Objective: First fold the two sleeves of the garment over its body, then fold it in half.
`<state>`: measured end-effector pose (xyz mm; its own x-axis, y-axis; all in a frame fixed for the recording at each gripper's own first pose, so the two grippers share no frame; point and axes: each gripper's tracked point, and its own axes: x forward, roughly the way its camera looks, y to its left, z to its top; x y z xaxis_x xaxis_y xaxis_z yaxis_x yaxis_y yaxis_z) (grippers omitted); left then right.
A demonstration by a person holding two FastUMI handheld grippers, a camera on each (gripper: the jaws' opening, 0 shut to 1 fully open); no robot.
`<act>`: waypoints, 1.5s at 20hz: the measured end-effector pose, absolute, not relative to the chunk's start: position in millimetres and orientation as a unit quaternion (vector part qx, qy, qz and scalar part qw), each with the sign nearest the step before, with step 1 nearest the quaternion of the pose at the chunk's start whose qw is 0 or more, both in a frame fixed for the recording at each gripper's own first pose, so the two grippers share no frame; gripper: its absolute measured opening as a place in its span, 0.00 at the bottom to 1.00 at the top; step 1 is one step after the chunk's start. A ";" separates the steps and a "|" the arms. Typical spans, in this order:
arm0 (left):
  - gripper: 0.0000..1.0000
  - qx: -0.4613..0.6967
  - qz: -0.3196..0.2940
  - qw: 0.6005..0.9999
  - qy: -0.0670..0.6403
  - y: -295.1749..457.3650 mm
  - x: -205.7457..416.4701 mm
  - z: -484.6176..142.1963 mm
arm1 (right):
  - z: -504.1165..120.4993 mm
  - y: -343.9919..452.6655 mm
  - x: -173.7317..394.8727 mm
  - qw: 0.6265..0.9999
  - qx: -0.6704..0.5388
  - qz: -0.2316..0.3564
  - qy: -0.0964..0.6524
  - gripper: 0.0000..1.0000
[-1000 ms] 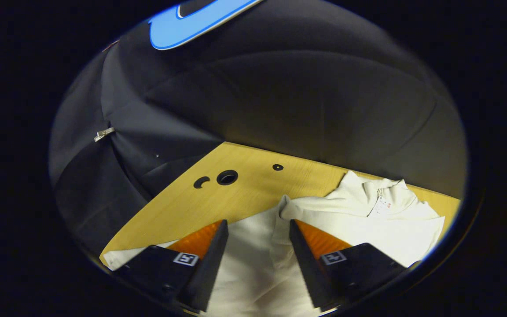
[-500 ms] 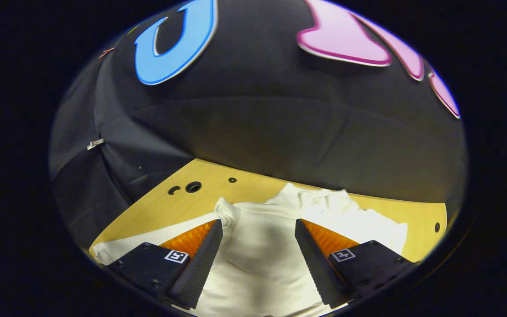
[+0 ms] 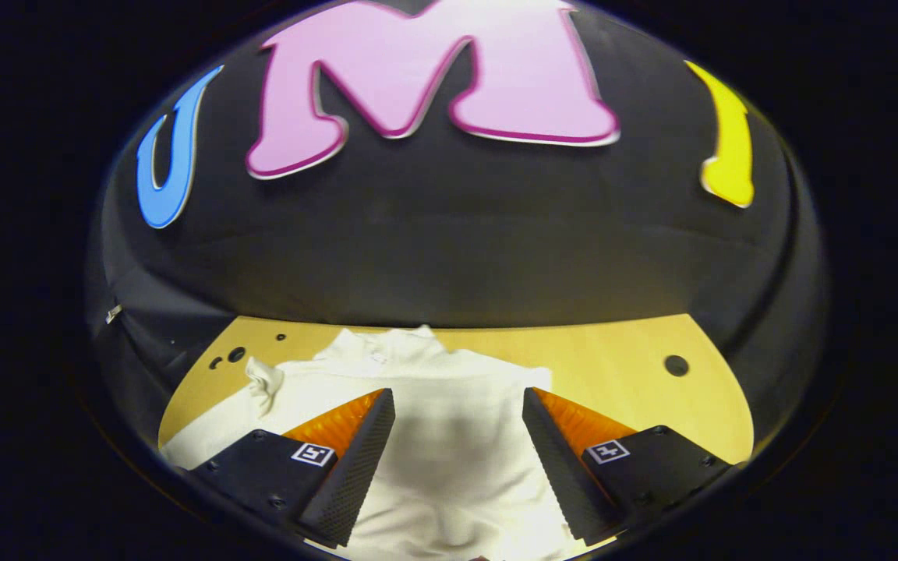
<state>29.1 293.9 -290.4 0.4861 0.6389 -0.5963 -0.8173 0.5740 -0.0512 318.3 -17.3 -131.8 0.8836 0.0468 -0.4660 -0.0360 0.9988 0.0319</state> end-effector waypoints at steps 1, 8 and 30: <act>0.99 -0.166 0.433 0.843 0.274 295.3 27.9 -297.6 | -132.2 -38.8 308.1 0.970 0.013 0.006 0.243 1.00; 0.99 -0.156 0.409 0.846 0.305 287.8 32.2 -321.9 | -115.4 -149.6 247.8 0.970 -0.013 -0.053 0.239 0.99; 0.06 -0.147 0.354 0.874 0.300 244.7 102.4 -299.3 | -154.2 -183.5 182.3 0.961 -0.048 -0.011 0.273 0.98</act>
<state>102.4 244.7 -299.3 0.5701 0.5303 -0.6276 -0.7063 0.7065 -0.0447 182.3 -183.5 -154.2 0.8507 -0.0483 -0.5234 -0.0046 0.9951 -0.0992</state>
